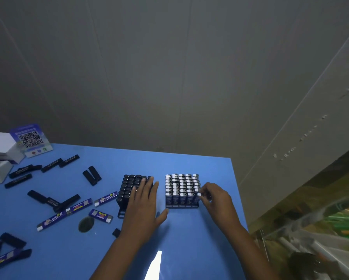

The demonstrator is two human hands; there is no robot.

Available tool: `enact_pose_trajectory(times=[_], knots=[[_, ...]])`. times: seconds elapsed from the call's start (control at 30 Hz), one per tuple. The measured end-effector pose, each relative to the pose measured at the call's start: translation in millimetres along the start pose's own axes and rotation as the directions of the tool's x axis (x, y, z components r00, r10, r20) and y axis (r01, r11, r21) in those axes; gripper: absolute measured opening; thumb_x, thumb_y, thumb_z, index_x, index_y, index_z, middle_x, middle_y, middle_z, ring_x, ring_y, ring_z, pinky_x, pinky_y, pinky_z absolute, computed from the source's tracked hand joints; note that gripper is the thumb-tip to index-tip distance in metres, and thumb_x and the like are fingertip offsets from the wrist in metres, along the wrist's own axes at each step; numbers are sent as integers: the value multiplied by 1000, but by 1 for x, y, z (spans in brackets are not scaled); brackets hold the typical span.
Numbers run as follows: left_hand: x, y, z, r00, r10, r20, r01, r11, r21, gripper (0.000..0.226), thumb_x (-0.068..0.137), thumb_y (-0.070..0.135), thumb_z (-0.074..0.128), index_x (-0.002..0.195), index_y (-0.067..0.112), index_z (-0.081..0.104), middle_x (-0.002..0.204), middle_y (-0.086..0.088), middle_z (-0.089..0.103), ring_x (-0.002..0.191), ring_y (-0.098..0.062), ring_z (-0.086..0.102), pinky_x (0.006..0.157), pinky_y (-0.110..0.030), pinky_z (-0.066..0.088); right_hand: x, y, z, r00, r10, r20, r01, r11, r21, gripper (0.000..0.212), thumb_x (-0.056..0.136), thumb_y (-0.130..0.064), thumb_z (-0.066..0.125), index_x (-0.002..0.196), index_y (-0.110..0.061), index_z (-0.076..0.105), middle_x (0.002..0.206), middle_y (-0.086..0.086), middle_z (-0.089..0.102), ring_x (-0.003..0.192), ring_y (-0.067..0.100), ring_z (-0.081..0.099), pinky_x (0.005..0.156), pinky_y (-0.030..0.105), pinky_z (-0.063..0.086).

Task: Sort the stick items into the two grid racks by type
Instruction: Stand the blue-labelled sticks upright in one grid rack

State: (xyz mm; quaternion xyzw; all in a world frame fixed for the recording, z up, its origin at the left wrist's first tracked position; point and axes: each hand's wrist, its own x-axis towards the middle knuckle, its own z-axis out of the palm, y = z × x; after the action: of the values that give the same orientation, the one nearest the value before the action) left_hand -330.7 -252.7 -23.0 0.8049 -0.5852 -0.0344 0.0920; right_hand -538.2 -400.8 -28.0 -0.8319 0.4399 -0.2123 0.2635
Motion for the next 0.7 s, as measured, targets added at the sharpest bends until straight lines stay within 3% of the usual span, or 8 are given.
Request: enact_pose_trajectory(times=[0.17, 0.33, 0.47, 0.7], knots=[[9, -5, 4, 999, -26, -45, 24, 999, -44, 83, 87, 66, 23, 155, 18, 19, 164, 2, 8, 151, -18, 3, 121, -35, -1, 3, 5, 7, 999, -22, 27, 23, 1000, -11, 20, 87, -10, 71, 87, -23, 55, 84, -11, 58, 75, 8, 58, 70, 35, 53], [13, -6, 5, 998, -41, -49, 37, 996, -76, 83, 86, 64, 21, 155, 18, 21, 163, 2, 10, 151, -18, 4, 122, -38, 3, 7, 6, 10, 999, -38, 26, 39, 998, -52, 21, 87, -7, 69, 80, -18, 53, 82, -5, 55, 71, 11, 56, 67, 35, 51], [12, -6, 7, 998, -43, -41, 40, 997, -71, 81, 87, 62, 25, 154, 16, 24, 162, 1, 15, 150, -17, 8, 121, -39, 6, 8, 6, 11, 995, -76, 58, 82, 991, -107, 21, 87, -6, 69, 80, -20, 54, 82, -9, 50, 67, 7, 51, 63, 25, 43], [2, -6, 4, 998, -49, -28, 47, 995, -86, 83, 85, 62, 23, 153, 14, 27, 161, 1, 20, 150, -18, 13, 121, -38, 8, 6, 8, 7, 992, -71, 101, 85, 985, -151, 8, 91, -12, 66, 87, -18, 63, 92, -4, 57, 75, 16, 60, 65, 34, 50]])
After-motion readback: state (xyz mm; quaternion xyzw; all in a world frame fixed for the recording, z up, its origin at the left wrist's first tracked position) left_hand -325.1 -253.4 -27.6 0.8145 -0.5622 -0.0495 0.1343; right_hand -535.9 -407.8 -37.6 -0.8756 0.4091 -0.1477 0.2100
